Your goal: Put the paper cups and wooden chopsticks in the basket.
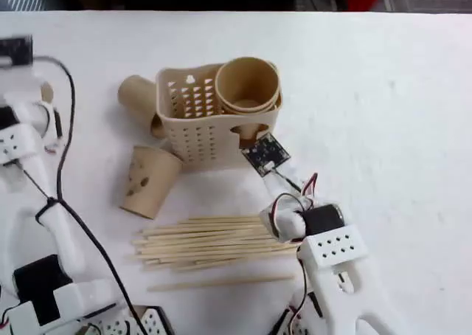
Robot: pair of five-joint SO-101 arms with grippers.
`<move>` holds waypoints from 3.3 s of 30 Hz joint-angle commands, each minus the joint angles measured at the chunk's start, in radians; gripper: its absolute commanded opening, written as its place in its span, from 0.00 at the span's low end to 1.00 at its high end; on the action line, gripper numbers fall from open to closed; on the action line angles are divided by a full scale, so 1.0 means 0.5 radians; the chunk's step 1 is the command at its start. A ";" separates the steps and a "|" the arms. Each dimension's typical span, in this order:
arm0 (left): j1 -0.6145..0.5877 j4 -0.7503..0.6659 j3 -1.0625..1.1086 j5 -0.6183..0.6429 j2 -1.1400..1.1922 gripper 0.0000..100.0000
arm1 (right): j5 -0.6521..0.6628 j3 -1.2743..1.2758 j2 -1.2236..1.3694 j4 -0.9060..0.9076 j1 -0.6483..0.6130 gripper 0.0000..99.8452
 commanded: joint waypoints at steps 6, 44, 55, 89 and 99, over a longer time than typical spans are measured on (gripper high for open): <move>0.582 1.212 -1.890 -0.169 -0.023 0.02 | -0.150 0.046 -0.311 -0.032 0.226 0.02; 1.913 1.181 -1.442 0.000 0.005 0.10 | 0.160 0.853 -1.870 0.192 0.496 0.02; 1.923 0.770 -1.516 0.015 0.005 0.10 | 0.160 0.853 -1.870 0.192 0.496 0.02; 1.990 0.316 -1.568 0.049 0.382 0.11 | 0.172 0.914 -1.870 0.146 0.422 0.02; 1.745 0.169 -1.071 0.141 0.701 0.11 | 0.172 0.914 -1.870 0.143 0.425 0.02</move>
